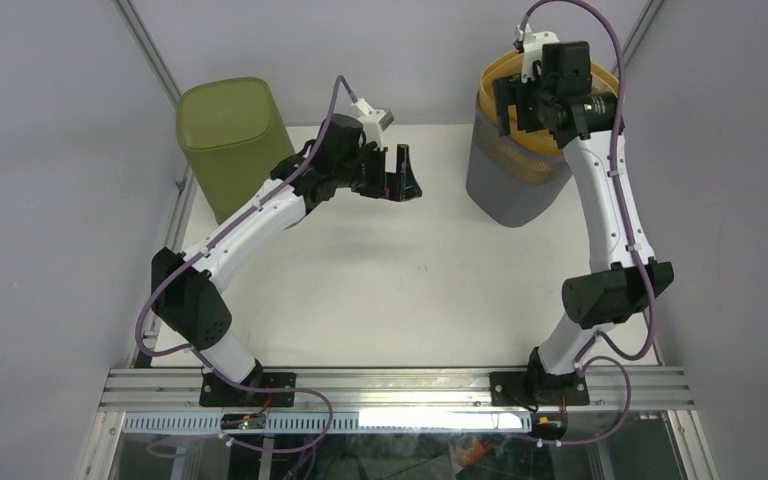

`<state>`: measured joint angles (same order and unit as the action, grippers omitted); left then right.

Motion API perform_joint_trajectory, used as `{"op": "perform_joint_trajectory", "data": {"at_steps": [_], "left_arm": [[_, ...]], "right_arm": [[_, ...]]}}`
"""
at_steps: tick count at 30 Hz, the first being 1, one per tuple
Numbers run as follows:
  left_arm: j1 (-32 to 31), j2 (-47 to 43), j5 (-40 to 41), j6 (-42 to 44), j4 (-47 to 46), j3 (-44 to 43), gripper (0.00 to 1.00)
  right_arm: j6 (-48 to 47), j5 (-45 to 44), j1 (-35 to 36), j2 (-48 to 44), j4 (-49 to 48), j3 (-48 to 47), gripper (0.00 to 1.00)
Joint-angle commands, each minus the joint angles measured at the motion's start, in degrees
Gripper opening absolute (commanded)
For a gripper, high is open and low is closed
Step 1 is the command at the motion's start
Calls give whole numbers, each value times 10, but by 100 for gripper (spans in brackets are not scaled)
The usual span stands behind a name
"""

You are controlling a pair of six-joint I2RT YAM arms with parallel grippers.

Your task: Turn the large container upside down

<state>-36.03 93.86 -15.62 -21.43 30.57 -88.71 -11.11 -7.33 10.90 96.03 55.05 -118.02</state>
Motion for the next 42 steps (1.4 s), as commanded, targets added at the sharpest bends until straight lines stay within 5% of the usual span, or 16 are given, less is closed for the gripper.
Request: {"op": "perform_joint_trajectory", "data": {"at_steps": [1,9,13,18,23,30,42], "left_arm": [[-4,-13,-16,15,-22,0,99],[-4,-16,-12,18,-22,8,99],[-4,-12,-18,12,-23,-4,99],[-4,2,-90,-7,-20,-43,99],[-3,3,-69,-54,-26,-91,99],[11,20,-82,-202,-88,-119,98],[17,36,-80,-336,-198,-42,75]], "right_arm": [[-4,101,-27,8,23,-55,84],[1,145,-30,6,33,-56,39],[14,170,-26,-7,43,-50,0],[60,122,-8,-21,44,-73,0],[129,42,53,-24,54,-104,0],[192,-70,174,-25,29,-87,0],[213,-74,205,-45,-8,-25,0]]}}
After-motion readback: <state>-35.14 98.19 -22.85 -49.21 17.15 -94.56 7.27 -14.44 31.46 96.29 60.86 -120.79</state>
